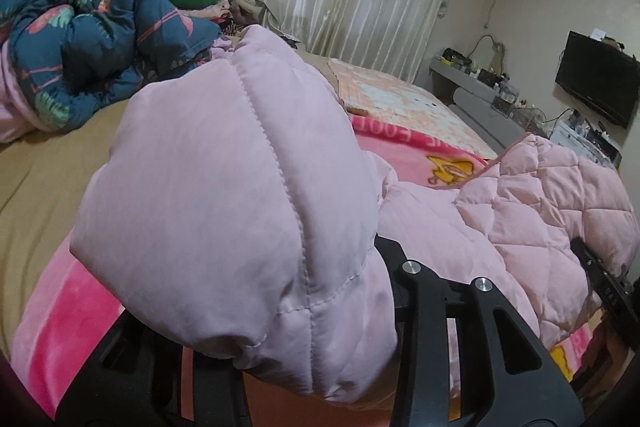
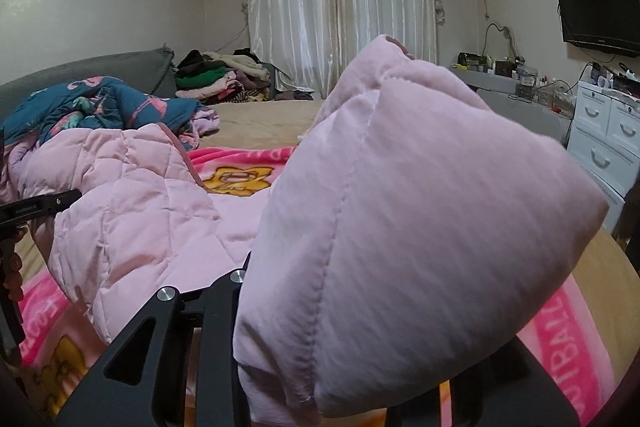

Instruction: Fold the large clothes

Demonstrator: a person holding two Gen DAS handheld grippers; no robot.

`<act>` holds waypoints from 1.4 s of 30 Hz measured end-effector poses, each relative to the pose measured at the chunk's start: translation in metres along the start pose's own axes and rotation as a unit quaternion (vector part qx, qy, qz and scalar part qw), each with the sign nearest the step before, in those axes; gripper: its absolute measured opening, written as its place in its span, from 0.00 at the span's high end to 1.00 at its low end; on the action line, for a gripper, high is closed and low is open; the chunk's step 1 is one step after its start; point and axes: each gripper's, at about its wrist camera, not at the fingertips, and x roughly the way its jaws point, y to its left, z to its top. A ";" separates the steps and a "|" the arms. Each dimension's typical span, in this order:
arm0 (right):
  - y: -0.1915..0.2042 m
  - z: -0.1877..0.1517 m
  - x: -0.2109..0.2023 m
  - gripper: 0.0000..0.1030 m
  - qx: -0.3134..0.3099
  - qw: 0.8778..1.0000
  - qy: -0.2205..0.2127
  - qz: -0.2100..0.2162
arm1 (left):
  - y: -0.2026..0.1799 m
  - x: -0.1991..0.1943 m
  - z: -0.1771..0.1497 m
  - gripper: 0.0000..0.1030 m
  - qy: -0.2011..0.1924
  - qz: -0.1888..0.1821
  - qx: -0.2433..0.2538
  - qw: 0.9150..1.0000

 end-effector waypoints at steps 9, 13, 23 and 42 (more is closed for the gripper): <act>-0.011 -0.049 -0.036 0.71 0.075 0.997 0.033 -0.003 | 0.005 -0.033 -0.050 0.70 0.011 0.021 0.011 1.000; -0.033 -0.069 -0.032 0.67 0.148 0.987 0.066 -0.010 | 0.014 -0.033 -0.063 0.67 0.021 0.025 0.002 0.999; -0.084 -0.121 -0.017 0.12 0.357 0.922 0.150 -0.020 | 0.049 -0.017 -0.091 0.40 0.052 0.031 -0.061 0.996; -0.036 -0.111 -0.164 0.04 0.240 0.967 0.031 -0.083 | 0.043 -0.127 -0.116 0.09 0.020 0.054 -0.029 0.998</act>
